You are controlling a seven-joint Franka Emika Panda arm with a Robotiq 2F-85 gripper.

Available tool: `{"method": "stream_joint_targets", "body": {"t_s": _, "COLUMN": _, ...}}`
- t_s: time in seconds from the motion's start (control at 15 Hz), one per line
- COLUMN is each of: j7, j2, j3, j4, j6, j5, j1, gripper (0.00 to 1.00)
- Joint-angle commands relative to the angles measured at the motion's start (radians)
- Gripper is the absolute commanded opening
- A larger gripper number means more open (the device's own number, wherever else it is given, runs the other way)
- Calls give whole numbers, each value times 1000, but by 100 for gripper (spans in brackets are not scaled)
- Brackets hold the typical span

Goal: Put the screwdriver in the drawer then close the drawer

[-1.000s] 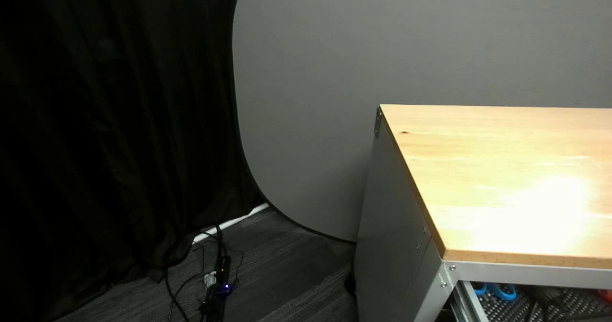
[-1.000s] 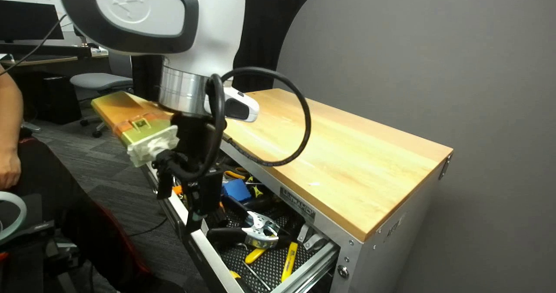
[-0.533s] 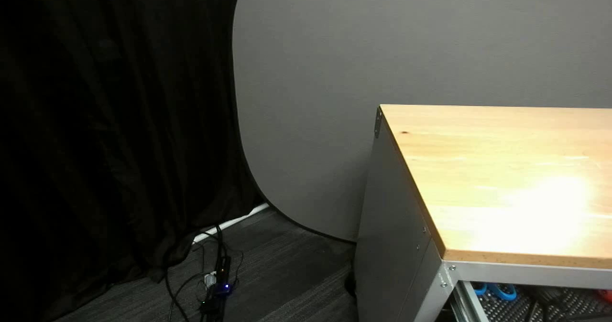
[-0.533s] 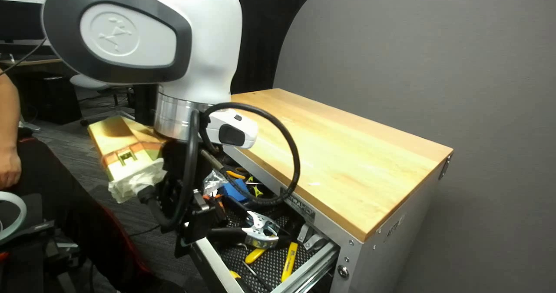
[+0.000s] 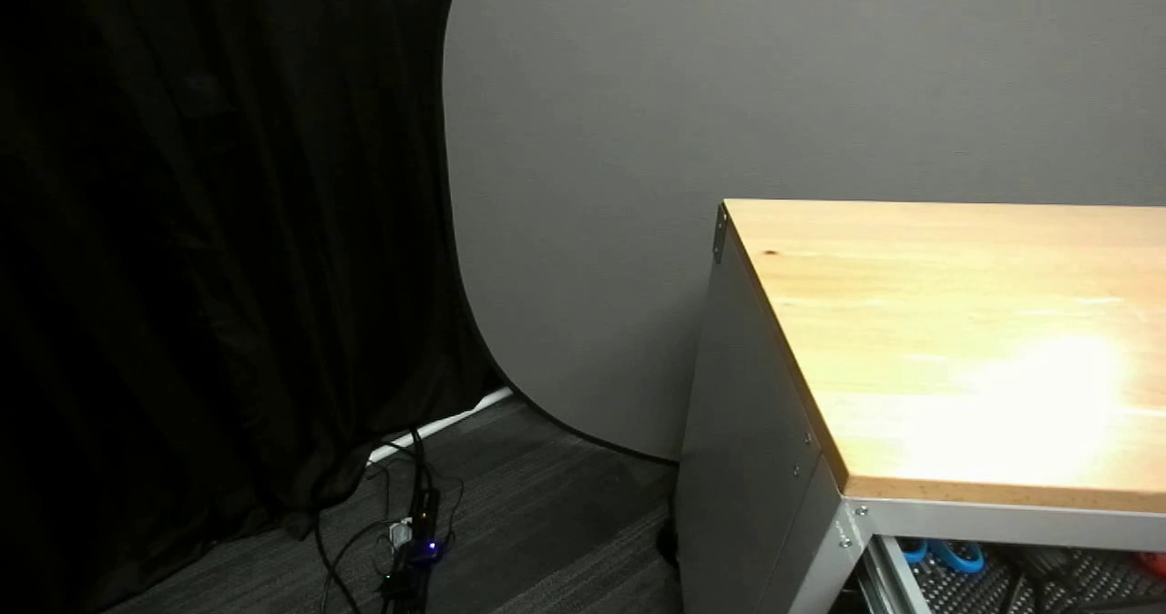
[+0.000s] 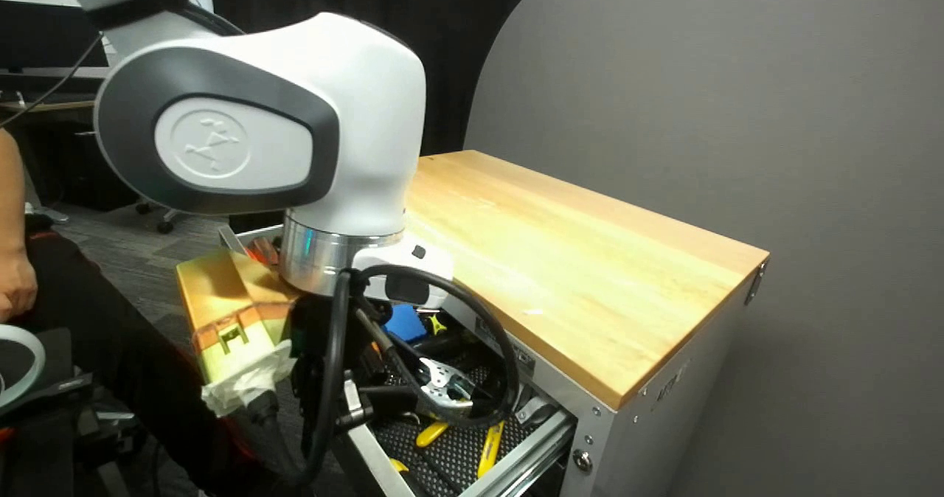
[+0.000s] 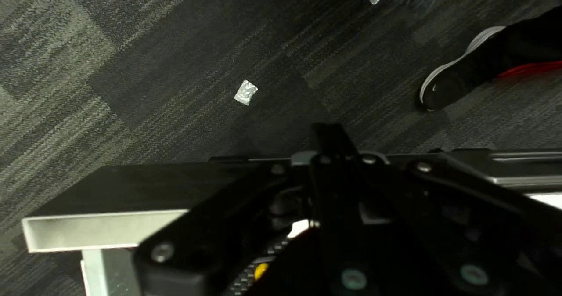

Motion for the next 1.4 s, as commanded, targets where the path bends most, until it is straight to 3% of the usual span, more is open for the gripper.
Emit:
{"method": "stream_joint_targets", "body": {"t_s": 0.0, "j7": -31, "j2": 94, "j3": 15, "j4": 71, "j6": 47, "j5": 51, "j1": -13, "gripper": 8}}
{"method": "stream_joint_targets", "body": {"t_s": 0.67, "j7": -89, "j2": 245, "j3": 102, "j4": 268, "j6": 66, "j5": 176, "j1": -14, "gripper": 10}}
{"method": "stream_joint_targets", "body": {"t_s": 1.33, "j7": -112, "j2": 291, "j3": 170, "j4": 378, "j6": 138, "j5": 188, "j1": -25, "gripper": 10}}
